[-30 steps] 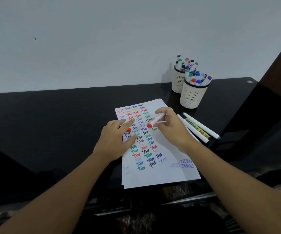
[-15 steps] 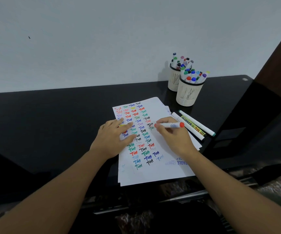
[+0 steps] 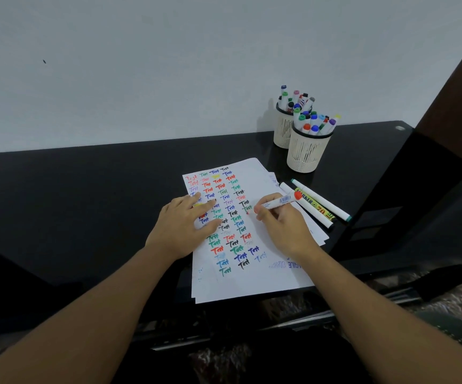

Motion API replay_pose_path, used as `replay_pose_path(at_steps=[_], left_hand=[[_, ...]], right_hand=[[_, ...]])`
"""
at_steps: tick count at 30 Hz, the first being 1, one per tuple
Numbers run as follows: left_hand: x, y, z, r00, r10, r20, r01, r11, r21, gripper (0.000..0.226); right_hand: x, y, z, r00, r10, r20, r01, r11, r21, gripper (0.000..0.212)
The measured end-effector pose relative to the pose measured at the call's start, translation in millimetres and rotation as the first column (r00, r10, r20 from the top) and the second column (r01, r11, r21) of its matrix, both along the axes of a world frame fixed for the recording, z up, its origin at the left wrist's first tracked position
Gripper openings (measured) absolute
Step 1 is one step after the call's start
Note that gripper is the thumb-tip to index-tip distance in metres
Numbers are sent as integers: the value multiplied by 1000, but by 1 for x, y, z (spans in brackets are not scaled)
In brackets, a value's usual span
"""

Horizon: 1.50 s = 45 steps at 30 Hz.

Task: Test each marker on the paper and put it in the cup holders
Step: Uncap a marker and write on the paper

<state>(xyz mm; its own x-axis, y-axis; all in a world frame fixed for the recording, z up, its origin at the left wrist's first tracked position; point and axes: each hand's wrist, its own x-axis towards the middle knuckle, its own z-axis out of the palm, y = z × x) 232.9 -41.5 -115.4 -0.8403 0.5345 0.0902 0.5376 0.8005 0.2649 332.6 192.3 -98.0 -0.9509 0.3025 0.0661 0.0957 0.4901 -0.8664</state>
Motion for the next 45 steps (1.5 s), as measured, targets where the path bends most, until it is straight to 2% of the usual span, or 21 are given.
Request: replay_pose_path(at_steps=[5, 8, 12, 17, 22, 30, 34, 38, 45], left_hand=[[1, -1, 0, 1000, 6, 3, -6, 1000, 13, 86], [1, 0, 1, 1000, 7, 5, -7, 1000, 3, 80], [2, 1, 2, 1000, 4, 13, -3, 1000, -14, 68], [2, 1, 3, 1000, 3, 10, -3, 1000, -6, 68], [1, 0, 2, 1000, 2, 11, -3, 1000, 4, 74], [2, 0, 3, 1000, 5, 13, -5, 1000, 0, 66], [1, 1, 3, 1000, 2, 12, -2, 1000, -1, 68], [2, -1, 2, 1000, 5, 25, -5, 1000, 11, 81], [2, 1, 4, 1000, 2, 18, -2, 1000, 0, 67]], right_hand=[[-1, 0, -2, 1000, 16, -6, -16, 1000, 17, 8], [0, 0, -2, 1000, -5, -1, 5, 998, 55, 13], [0, -1, 2, 1000, -21, 13, 20, 999, 26, 14], [2, -1, 3, 999, 2, 33, -3, 999, 45, 18], [3, 0, 3, 999, -46, 4, 46, 999, -26, 20], [2, -1, 4, 999, -38, 20, 37, 999, 40, 27], [4, -1, 6, 999, -43, 16, 42, 999, 29, 24], [4, -1, 6, 998, -64, 5, 64, 997, 31, 20], [3, -1, 5, 998, -54, 17, 53, 997, 52, 24]])
